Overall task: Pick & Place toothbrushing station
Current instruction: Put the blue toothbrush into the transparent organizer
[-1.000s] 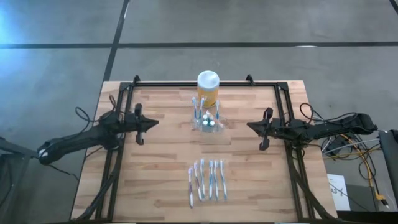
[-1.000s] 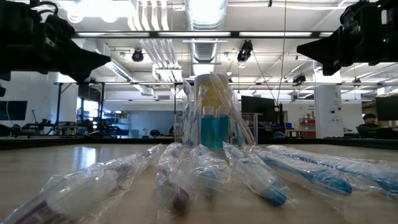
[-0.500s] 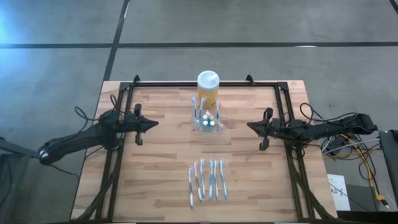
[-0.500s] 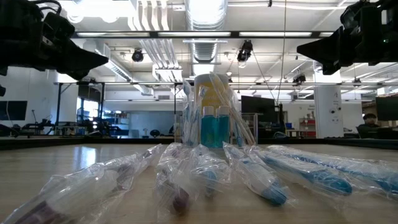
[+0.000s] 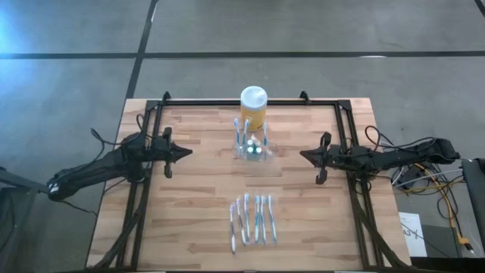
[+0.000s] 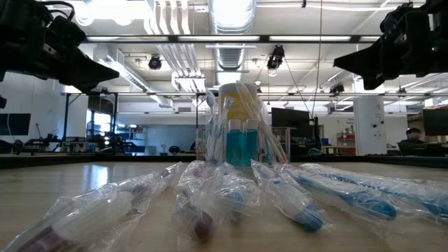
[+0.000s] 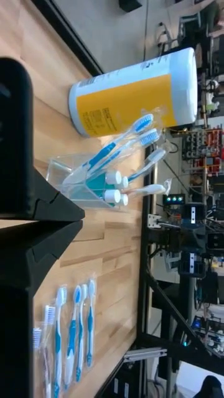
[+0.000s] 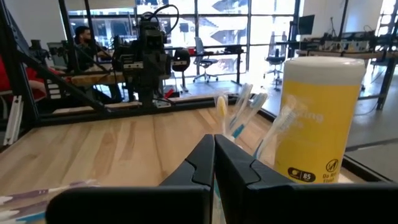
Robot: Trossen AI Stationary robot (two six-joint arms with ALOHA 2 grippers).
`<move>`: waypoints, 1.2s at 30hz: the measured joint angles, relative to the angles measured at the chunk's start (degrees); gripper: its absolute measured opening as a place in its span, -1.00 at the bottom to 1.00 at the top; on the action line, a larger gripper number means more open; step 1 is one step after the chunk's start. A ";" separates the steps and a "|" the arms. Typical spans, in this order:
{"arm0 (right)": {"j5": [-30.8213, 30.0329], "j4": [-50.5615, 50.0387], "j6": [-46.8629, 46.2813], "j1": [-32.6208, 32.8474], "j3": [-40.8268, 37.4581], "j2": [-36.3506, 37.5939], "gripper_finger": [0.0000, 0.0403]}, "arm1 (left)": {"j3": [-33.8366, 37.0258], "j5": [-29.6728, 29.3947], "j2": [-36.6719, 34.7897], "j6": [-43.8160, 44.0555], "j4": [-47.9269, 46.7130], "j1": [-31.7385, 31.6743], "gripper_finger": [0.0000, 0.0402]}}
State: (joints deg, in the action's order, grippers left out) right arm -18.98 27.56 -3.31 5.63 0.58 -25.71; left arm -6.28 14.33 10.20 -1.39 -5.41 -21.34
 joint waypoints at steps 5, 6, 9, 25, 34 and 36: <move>0.00 0.05 -0.78 0.00 0.00 0.00 -0.96 | 0.00 1.81 0.00 0.06 -0.06 0.00 -0.96; 0.00 0.08 -1.11 0.00 0.00 0.00 -0.96 | 0.00 2.33 0.00 0.07 -0.15 0.00 -0.95; 0.00 0.10 -2.45 0.00 0.00 0.00 -0.96 | 0.00 4.03 0.00 0.63 -0.20 0.00 -0.94; -2.05 2.75 -9.43 -0.04 0.00 0.00 -0.96 | 0.00 4.63 0.00 6.55 0.90 0.00 -0.92; -5.16 0.56 -19.16 0.48 0.37 -4.69 -0.96 | 0.00 4.48 0.00 6.60 0.90 0.00 -0.92; -5.46 -1.27 -20.04 0.48 2.30 -6.29 -0.96 | 0.00 4.48 0.00 6.62 0.83 0.00 -0.92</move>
State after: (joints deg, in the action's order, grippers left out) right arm -24.45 26.30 -23.36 6.11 2.88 -32.00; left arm -6.28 18.81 10.20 5.23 -4.58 -21.34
